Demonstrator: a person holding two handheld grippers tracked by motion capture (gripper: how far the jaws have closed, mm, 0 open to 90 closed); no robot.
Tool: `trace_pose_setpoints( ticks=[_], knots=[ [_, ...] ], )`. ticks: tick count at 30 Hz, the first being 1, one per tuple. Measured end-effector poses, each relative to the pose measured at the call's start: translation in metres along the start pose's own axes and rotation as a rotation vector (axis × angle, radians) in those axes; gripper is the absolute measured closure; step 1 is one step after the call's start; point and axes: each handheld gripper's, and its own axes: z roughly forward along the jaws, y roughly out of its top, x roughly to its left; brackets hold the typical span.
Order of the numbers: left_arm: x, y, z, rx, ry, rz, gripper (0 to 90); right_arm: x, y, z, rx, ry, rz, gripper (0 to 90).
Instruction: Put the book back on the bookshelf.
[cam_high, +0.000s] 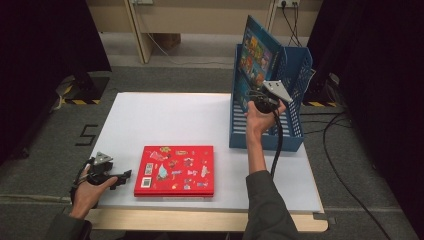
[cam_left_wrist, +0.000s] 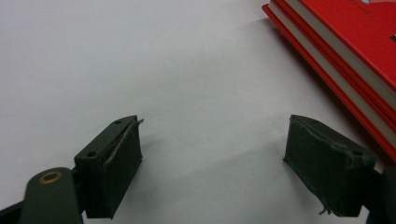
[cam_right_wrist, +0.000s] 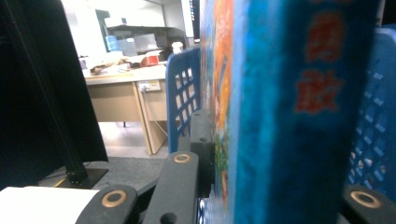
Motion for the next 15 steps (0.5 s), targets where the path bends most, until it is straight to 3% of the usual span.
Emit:
trace_pose_setpoints(
  ticks=[8, 15],
  knots=[
    [-0.001, 0.0, 0.0, 0.003, -0.007, 0.004, 17.6, 0.01, -0.019, 0.017, 0.035, -0.027, -0.017, 82.0],
    [-0.001, 0.0, 0.001, 0.004, -0.005, 0.005, 17.6, 0.016, -0.023, 0.019, 0.049, -0.029, -0.019, 81.1]
  ],
)
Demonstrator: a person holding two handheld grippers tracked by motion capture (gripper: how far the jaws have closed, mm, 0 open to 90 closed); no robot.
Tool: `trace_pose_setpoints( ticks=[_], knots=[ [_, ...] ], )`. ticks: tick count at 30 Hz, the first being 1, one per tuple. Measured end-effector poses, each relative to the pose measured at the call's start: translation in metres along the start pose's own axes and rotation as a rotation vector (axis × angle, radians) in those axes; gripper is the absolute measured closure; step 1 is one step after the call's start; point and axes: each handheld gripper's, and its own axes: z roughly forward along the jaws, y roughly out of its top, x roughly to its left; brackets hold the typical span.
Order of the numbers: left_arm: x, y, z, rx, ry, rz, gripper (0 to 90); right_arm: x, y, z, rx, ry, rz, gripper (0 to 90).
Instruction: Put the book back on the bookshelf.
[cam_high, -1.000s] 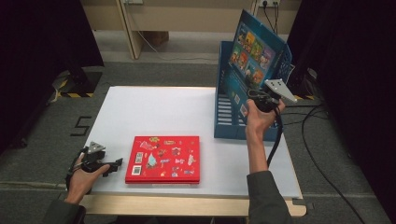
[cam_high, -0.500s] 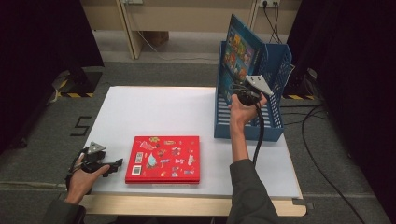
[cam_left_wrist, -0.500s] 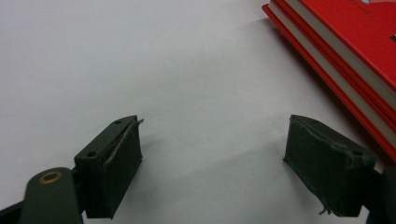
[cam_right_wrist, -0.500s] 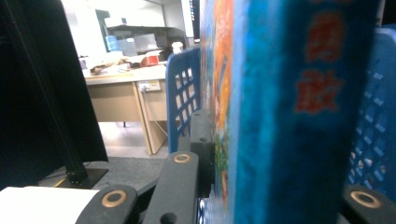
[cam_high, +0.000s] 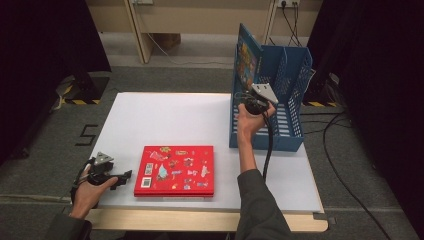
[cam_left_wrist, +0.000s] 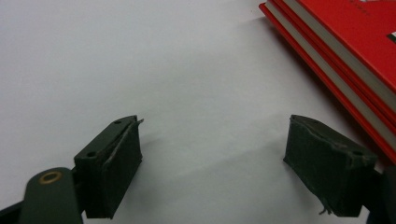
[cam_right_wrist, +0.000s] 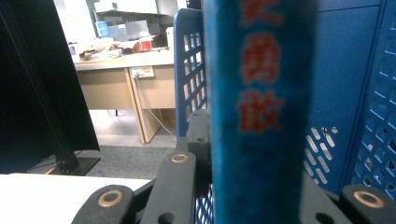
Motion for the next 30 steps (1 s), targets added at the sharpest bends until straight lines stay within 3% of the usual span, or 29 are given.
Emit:
trace_pose_setpoints(
  ticks=[14, 16, 23, 30],
  knots=[
    [0.0, 0.0, 0.0, 0.0, -0.002, 0.001, 17.5, 0.011, -0.014, 0.001, 0.029, 0.002, -0.004, 76.8],
    [0.0, 0.0, 0.0, 0.0, -0.003, 0.001, 17.3, 0.011, -0.016, 0.001, 0.06, 0.003, -0.017, 77.0],
    [0.0, 0.0, 0.001, 0.001, -0.002, 0.001, 17.1, 0.002, -0.021, -0.007, 0.08, 0.05, -0.014, 72.8],
    [0.0, 0.0, 0.0, 0.001, -0.001, 0.0, 17.2, 0.006, -0.028, -0.014, 0.105, 0.084, -0.006, 64.3]
  ],
)
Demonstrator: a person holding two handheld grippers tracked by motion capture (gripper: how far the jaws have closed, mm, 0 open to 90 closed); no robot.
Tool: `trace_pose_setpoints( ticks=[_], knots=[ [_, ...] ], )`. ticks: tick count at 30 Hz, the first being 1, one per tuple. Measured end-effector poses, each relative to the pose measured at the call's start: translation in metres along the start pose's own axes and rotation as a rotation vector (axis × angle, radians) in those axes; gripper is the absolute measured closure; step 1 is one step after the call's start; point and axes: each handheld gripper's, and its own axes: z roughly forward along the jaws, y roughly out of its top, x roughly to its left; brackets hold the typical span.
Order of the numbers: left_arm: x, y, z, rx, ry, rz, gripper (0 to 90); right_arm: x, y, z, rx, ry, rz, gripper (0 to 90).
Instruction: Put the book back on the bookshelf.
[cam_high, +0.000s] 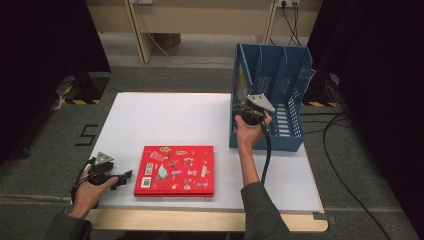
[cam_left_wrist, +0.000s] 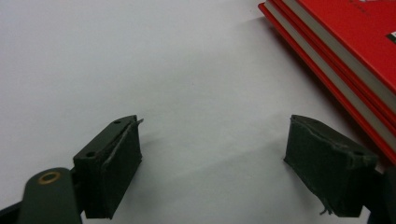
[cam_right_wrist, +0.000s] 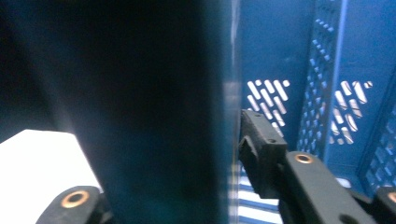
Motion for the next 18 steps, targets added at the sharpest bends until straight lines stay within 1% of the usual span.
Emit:
trace_pose_setpoints(
  ticks=[2, 3, 5, 7, 11, 12, 13, 15, 18],
  knots=[
    [0.0, 0.0, 0.0, -0.001, 0.0, -0.001, 17.2, 0.004, 0.0, -0.003, 0.006, 0.02, -0.008, 59.0],
    [0.0, 0.0, 0.0, -0.001, 0.0, -0.001, 17.2, 0.004, 0.0, -0.003, 0.006, 0.02, -0.008, 59.0],
    [0.0, 0.0, 0.0, 0.004, -0.002, 0.001, 17.2, 0.007, 0.002, -0.006, 0.008, 0.029, -0.032, 58.8],
    [0.0, 0.0, 0.0, 0.001, -0.001, -0.001, 17.2, 0.009, 0.003, -0.012, 0.005, 0.046, -0.049, 58.9],
    [0.0, 0.0, 0.0, 0.003, -0.002, -0.001, 17.3, 0.01, 0.0, -0.026, 0.002, 0.1, -0.078, 60.8],
    [0.0, 0.0, 0.0, 0.003, -0.001, -0.001, 17.2, 0.01, -0.003, -0.032, 0.011, 0.108, -0.107, 62.6],
    [0.0, 0.0, 0.0, 0.003, -0.001, -0.001, 17.2, 0.01, -0.003, -0.032, 0.011, 0.108, -0.107, 62.6],
    [0.0, 0.0, 0.0, 0.003, -0.001, -0.002, 17.2, 0.007, -0.008, -0.038, 0.01, 0.126, -0.115, 65.1],
    [0.0, 0.0, 0.0, 0.005, -0.001, 0.0, 17.1, 0.006, -0.009, -0.038, 0.008, 0.131, -0.122, 65.4]
  ],
)
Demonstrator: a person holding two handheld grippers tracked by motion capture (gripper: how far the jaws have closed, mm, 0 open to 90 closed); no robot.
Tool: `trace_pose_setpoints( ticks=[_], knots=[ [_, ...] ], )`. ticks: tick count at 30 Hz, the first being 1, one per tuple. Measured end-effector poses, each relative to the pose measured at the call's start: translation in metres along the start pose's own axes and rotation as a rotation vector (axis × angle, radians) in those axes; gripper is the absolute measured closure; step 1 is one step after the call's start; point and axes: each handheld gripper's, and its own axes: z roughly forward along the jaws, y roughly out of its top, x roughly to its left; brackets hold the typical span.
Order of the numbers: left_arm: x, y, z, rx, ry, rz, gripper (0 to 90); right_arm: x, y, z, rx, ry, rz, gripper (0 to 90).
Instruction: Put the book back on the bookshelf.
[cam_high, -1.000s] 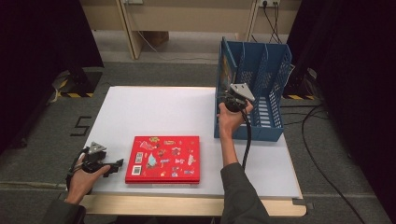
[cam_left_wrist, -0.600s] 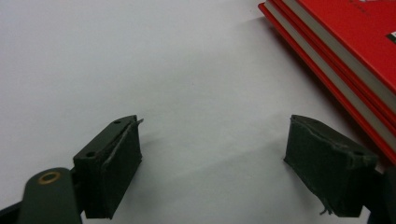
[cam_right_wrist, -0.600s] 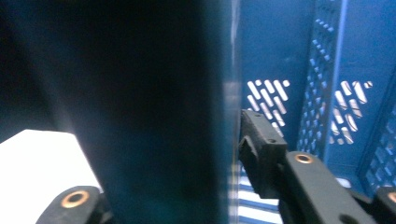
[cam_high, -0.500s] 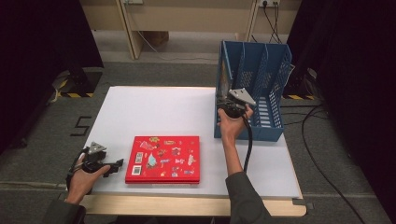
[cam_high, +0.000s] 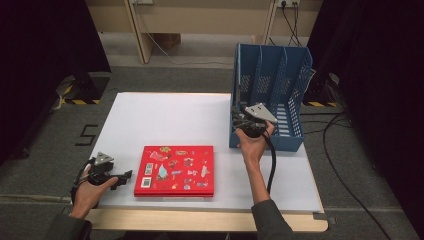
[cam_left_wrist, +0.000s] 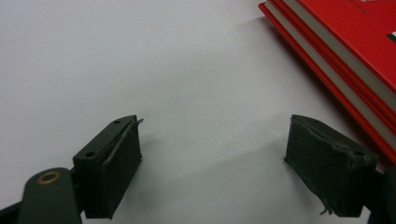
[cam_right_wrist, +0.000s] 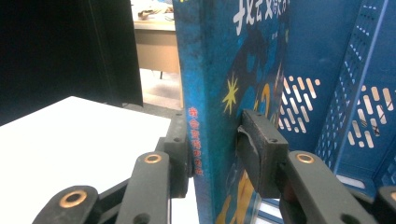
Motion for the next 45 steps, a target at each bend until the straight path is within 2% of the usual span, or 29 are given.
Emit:
trace_pose_setpoints(
  ticks=[1, 4, 11, 15, 26, 28, 34, 36, 37, 41, 45],
  knots=[
    [0.0, 0.0, 0.0, 0.0, 0.0, 0.0, 16.9, 0.0, 0.002, 0.003, 0.006, 0.002, 0.017, 65.3],
    [0.0, 0.0, 0.0, 0.0, 0.001, 0.0, 16.9, 0.0, 0.003, 0.009, 0.009, -0.009, 0.006, 65.3],
    [0.0, 0.0, 0.0, -0.003, -0.001, -0.001, 17.1, -0.004, 0.008, 0.029, 0.014, -0.022, 0.025, 64.3],
    [0.0, 0.0, 0.0, 0.0, 0.0, 0.003, 16.9, -0.003, 0.008, 0.029, 0.013, -0.027, 0.031, 64.0],
    [0.0, 0.0, 0.0, -0.002, -0.001, 0.0, 16.9, -0.002, 0.007, 0.028, 0.015, -0.002, 0.062, 60.1],
    [0.0, 0.0, 0.0, -0.002, -0.001, 0.0, 17.0, -0.002, 0.006, 0.024, 0.012, 0.017, 0.074, 56.6],
    [0.0, 0.0, 0.0, -0.002, 0.0, 0.0, 17.1, -0.004, 0.002, 0.013, 0.013, 0.027, 0.107, 49.2],
    [0.0, 0.0, 0.0, -0.002, 0.0, -0.001, 17.1, -0.003, 0.002, 0.002, 0.015, 0.045, 0.127, 47.3],
    [0.0, 0.0, 0.0, -0.002, 0.0, -0.001, 17.1, -0.003, 0.002, 0.002, 0.015, 0.045, 0.127, 47.3],
    [0.0, 0.0, 0.0, -0.003, 0.001, -0.003, 17.1, 0.004, 0.003, -0.017, 0.023, 0.061, 0.078, 42.7],
    [0.0, 0.0, 0.0, -0.002, 0.002, 0.0, 17.1, 0.008, 0.0, -0.03, 0.035, 0.082, 0.078, 40.7]
  ],
)
